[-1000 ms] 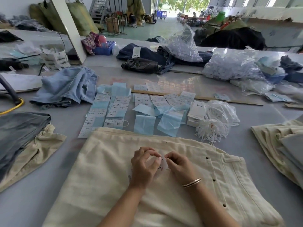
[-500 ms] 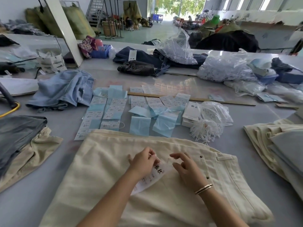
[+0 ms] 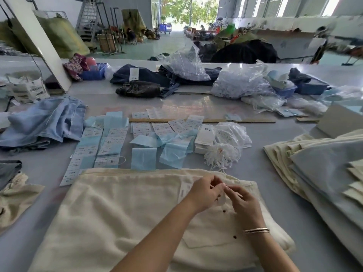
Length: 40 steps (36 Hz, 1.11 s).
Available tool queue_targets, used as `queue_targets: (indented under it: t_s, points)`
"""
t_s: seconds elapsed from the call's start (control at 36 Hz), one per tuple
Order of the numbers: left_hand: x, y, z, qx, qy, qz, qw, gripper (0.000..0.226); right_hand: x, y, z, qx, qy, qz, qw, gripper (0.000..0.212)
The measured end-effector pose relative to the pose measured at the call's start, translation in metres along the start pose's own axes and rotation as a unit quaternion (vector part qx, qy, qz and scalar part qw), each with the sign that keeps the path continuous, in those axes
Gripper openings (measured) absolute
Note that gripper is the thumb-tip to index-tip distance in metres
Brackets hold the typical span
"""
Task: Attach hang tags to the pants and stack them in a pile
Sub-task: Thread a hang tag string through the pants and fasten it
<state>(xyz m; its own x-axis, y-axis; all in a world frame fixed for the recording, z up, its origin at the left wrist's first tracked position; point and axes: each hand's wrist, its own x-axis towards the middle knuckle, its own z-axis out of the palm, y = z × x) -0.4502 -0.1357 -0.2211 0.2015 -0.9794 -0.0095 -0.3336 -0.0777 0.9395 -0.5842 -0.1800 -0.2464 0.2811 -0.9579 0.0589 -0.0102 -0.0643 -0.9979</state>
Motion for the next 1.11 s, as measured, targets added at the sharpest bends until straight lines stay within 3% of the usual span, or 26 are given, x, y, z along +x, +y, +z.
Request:
queue_targets:
  t_s: [0.17, 0.28, 0.39, 0.53, 0.69, 0.78, 0.89, 0.97, 1.11]
  points:
    - [0.026, 0.003, 0.031, 0.002, 0.007, -0.025, 1.0, 0.005, 0.007, 0.006, -0.032, 0.036, 0.074, 0.046, 0.996, 0.01]
    - [0.045, 0.004, 0.041, 0.209, 0.056, 0.003, 0.976, 0.014, 0.016, 0.016, -0.041, 0.057, 0.154, 0.147, 0.975, 0.014]
    - [0.056, 0.009, 0.049, 0.346, -0.002, 0.051, 0.937, 0.026, 0.028, 0.024, -0.038, -0.01, 0.171, 0.156, 0.973, 0.024]
    - [0.063, 0.012, 0.054, 0.389, -0.038, 0.055, 0.919, 0.026, 0.029, 0.036, -0.044, -0.047, 0.202, 0.183, 0.961, 0.024]
    - [0.068, 0.014, 0.066, 0.401, -0.083, -0.039, 0.912, 0.035, 0.029, 0.037, -0.043, -0.074, 0.194, 0.201, 0.957, 0.024]
    - [0.074, 0.018, 0.065, 0.355, -0.105, -0.077, 0.926, 0.036, 0.028, 0.035, -0.041, -0.098, 0.19, 0.193, 0.957, 0.024]
    - [0.077, 0.015, 0.047, 0.147, -0.141, -0.108, 0.973, 0.026, 0.026, 0.03, -0.036, -0.099, 0.188, 0.176, 0.961, 0.026]
    - [0.074, 0.01, 0.038, 0.068, -0.172, -0.106, 0.977, 0.018, 0.029, 0.023, -0.034, -0.056, 0.191, 0.171, 0.965, 0.027]
    - [0.069, 0.007, 0.039, 0.021, -0.16, -0.109, 0.981, 0.02, 0.024, 0.019, -0.03, 0.048, 0.206, 0.177, 0.961, 0.016]
